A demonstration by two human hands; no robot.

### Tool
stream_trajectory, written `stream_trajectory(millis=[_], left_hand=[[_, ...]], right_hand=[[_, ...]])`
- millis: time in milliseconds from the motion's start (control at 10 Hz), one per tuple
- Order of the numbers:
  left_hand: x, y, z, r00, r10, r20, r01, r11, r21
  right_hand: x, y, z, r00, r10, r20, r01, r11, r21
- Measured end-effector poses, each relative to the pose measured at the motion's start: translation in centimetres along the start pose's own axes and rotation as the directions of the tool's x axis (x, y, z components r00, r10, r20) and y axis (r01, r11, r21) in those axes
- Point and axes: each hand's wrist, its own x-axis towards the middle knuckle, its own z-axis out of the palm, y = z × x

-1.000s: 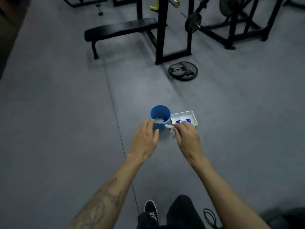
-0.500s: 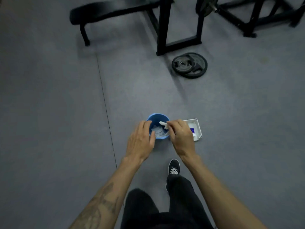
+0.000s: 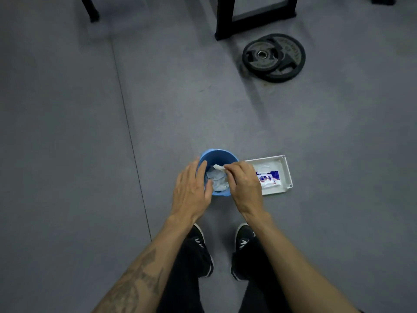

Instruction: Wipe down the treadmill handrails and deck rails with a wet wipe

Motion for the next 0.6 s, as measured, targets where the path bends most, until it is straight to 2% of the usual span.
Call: stream_trajectory(millis=[200, 300, 400, 600], left_hand=[[6.6, -7.9, 15.0, 0.998, 0.013, 0.058, -0.014, 1.0, 0.011], [9.3, -11.5, 21.8, 0.992, -0.025, 0.12, 0.019, 0.999, 0.048], [11.2, -14.5, 27.1, 0.981, -0.057, 0.184, 0.033, 0.991, 0.129], [12.7, -16.9, 32.0, 0.976, -0.04, 0.212, -0.004, 0.979, 0.204]], right_hand=[[0.4, 10.0, 14.6, 0.994, 0.011, 0.109, -0.013, 1.0, 0.014], [0.3, 14.9, 20.9, 0.955, 0.05, 0.293, -0.037, 0.998, -0.048], [0.2, 18.8, 25.6, 0.848, 0.129, 0.513, -0.03, 0.98, -0.196], [0.4, 22.0, 29.2, 0.764, 0.226, 0.605, -0.018, 0.944, -0.33]])
